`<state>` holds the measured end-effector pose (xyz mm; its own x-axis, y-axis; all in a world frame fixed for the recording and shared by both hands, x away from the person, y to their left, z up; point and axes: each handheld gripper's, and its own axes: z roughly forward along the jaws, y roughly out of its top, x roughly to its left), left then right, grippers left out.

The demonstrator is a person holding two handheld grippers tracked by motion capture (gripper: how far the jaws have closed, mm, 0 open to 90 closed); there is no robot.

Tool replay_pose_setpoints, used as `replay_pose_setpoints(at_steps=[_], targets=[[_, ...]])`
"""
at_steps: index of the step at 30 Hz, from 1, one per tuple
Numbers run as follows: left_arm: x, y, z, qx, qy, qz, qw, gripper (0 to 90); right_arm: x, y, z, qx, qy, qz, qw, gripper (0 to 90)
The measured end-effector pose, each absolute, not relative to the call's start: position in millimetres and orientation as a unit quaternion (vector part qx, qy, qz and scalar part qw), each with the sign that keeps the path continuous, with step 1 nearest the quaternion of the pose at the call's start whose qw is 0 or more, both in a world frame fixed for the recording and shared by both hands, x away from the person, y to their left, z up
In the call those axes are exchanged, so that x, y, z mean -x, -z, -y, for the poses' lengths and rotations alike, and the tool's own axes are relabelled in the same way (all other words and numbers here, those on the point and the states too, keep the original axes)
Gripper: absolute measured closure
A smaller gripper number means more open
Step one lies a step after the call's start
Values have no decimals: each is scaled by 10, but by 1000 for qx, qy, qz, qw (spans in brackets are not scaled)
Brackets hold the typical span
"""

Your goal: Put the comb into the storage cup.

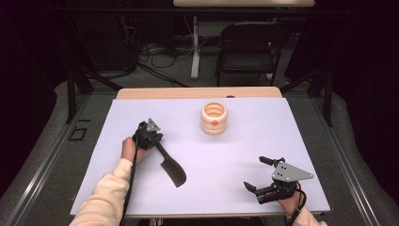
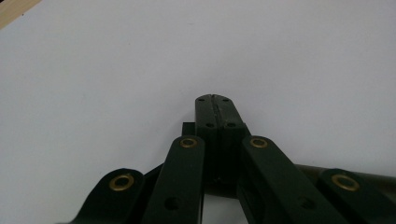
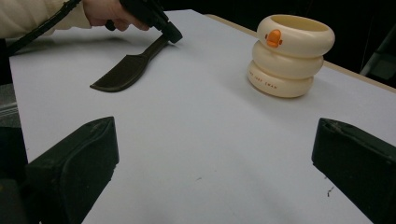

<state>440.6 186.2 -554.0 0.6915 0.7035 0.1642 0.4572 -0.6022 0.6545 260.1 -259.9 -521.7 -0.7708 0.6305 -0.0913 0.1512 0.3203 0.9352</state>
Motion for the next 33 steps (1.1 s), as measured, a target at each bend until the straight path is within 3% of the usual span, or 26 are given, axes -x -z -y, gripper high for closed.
replay_pose_setpoints(at_steps=[33], targets=[[-4165, 5546, -2172, -876, -198, -342, 275, 894, -2610, 5219, 2587, -250, -522, -782, 229, 2]])
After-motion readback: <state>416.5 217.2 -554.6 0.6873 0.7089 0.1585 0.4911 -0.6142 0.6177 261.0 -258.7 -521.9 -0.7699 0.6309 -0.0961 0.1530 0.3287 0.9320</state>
